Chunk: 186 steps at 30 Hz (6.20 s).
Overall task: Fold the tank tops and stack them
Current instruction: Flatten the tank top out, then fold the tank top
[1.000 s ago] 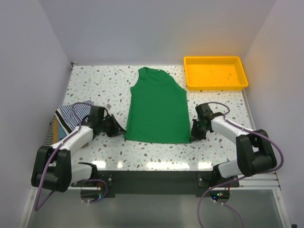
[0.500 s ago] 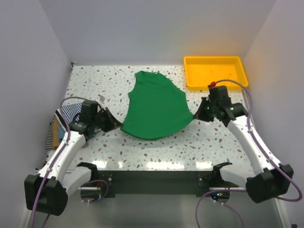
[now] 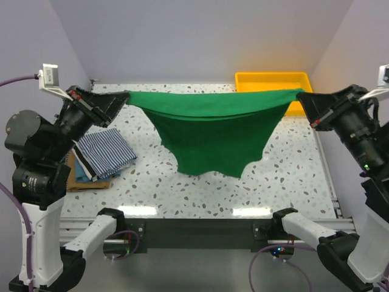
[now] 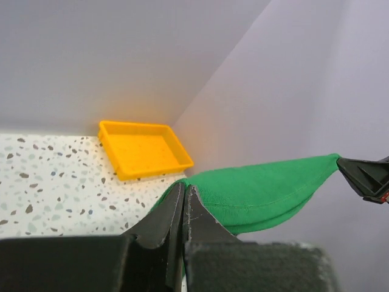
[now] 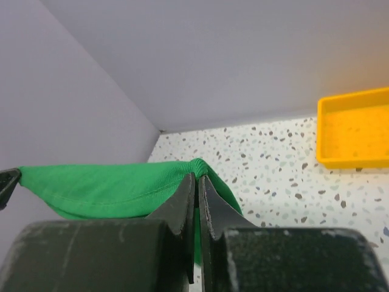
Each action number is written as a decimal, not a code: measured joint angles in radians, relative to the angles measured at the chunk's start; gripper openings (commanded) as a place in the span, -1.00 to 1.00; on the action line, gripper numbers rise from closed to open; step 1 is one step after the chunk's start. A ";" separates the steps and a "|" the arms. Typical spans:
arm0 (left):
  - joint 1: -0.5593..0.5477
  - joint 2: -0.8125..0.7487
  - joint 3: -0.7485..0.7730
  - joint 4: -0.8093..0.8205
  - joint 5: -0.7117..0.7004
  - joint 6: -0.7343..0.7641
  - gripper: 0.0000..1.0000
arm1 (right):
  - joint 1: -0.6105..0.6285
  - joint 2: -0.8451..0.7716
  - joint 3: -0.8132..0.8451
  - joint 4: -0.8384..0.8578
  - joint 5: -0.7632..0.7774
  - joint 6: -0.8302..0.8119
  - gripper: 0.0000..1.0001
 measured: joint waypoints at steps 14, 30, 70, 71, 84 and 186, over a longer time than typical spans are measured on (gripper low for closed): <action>0.003 0.232 0.053 0.149 0.009 -0.031 -1.00 | 0.000 0.168 -0.095 0.080 -0.031 -0.001 -1.00; 0.294 0.890 0.542 0.417 0.304 -0.191 -1.00 | -0.003 0.710 0.315 0.277 -0.094 0.016 -1.00; 0.119 -0.072 -1.244 0.099 0.099 -0.048 0.00 | -0.027 0.133 -1.423 0.117 -0.077 0.135 0.18; 0.119 -0.080 -1.223 0.077 0.090 -0.039 0.01 | -0.027 0.120 -1.397 0.097 -0.073 0.134 0.18; 0.116 0.387 -0.697 0.200 -0.011 0.127 -0.08 | 0.605 0.344 -0.916 0.209 0.143 0.249 0.01; -0.057 0.995 -0.372 0.329 -0.339 0.097 -1.00 | 1.008 0.848 -0.827 0.636 0.017 0.336 -1.00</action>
